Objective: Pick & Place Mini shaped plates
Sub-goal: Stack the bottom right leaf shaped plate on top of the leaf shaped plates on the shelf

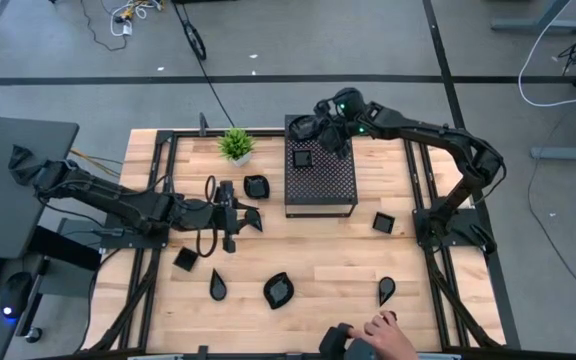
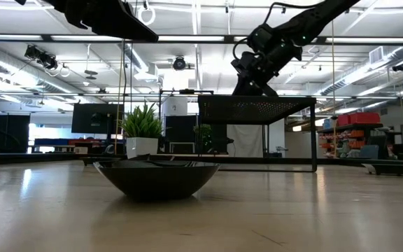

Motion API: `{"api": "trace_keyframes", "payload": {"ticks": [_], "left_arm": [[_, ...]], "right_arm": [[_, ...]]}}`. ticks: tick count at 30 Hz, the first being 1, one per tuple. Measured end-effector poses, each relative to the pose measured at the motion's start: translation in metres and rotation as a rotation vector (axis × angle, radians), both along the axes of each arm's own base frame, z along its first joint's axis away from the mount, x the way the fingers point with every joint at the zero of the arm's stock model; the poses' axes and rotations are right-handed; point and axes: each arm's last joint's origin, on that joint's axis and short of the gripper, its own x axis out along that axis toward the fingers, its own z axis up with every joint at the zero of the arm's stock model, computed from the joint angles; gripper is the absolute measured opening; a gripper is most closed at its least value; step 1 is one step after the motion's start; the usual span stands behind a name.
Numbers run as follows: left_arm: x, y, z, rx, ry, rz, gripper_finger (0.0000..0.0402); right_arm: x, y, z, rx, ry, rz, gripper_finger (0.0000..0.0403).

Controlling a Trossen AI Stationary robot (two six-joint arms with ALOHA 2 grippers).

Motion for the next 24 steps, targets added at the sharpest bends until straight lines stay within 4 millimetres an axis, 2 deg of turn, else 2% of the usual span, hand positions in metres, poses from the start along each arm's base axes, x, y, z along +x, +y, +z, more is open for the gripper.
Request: {"api": "trace_keyframes", "payload": {"ticks": [11,24], "left_arm": [[0.0004,-0.0001,0.0011,-0.004,-0.012,0.000,0.0117],[0.0007,-0.0003,0.0022,-0.006,-0.023,0.000,0.0117]], "right_arm": [[0.0021,-0.0033,0.0044,0.016,-0.066,-0.045,0.0110],[0.0010,-0.0023,0.0025,0.127,-0.081,-0.132,0.0126]]}}
